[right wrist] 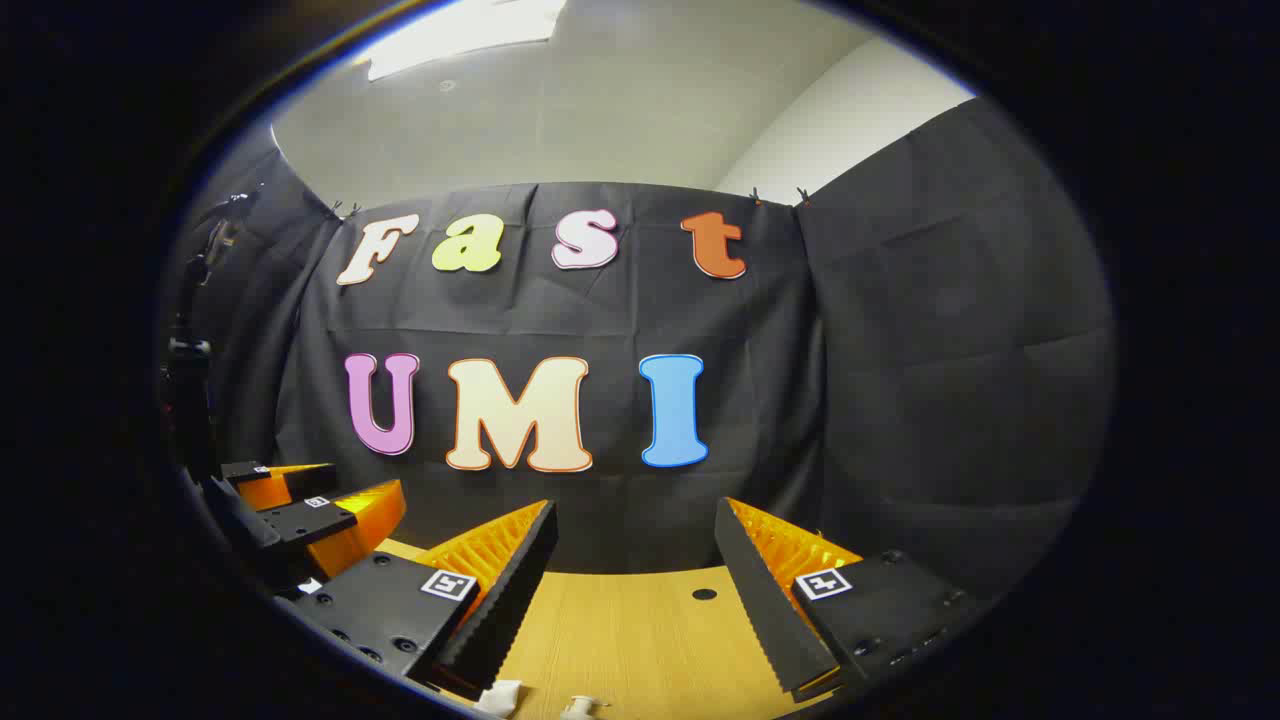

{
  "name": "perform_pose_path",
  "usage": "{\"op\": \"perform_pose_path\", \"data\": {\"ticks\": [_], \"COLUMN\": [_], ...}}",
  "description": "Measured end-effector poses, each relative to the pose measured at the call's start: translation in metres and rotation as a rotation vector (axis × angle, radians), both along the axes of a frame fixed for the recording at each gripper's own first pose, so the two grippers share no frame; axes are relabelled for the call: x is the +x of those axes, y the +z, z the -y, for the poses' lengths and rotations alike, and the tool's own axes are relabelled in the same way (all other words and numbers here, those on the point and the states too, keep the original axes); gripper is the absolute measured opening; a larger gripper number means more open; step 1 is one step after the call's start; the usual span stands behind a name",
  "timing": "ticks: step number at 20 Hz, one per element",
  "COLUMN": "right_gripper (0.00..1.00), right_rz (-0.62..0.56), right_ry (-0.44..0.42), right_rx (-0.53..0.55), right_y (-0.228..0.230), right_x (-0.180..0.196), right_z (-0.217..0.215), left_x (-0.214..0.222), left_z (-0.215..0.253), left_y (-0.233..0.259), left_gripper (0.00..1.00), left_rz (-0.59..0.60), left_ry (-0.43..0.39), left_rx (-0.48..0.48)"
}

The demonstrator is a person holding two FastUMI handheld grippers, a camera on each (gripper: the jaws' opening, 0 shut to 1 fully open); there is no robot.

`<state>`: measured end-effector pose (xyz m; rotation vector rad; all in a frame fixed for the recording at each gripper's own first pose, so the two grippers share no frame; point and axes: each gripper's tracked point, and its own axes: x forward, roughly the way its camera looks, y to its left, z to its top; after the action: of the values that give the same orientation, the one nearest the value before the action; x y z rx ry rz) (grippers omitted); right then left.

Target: First open the suitcase, pack the skin care products into it, and then close the suitcase.

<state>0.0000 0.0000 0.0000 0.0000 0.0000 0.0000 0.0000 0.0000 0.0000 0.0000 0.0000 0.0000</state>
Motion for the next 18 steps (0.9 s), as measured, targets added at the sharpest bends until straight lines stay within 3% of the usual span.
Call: {"op": "perform_pose_path", "data": {"ticks": [10,18], "right_gripper": [1.0,1.0], "right_rz": [-0.065,-0.082], "right_ry": [0.1,0.181], "right_rx": [0.07,0.042], "right_y": [-0.025,-0.033], "right_x": [0.009,0.008], "right_z": [-0.025,-0.035], "left_x": [-0.018,-0.023], "left_z": [-0.029,-0.031], "left_y": [-0.025,-0.046], "left_gripper": [0.94,0.94], "left_rz": [-0.064,-0.129], "left_ry": [0.083,0.116], "left_rx": [0.055,0.073]}}
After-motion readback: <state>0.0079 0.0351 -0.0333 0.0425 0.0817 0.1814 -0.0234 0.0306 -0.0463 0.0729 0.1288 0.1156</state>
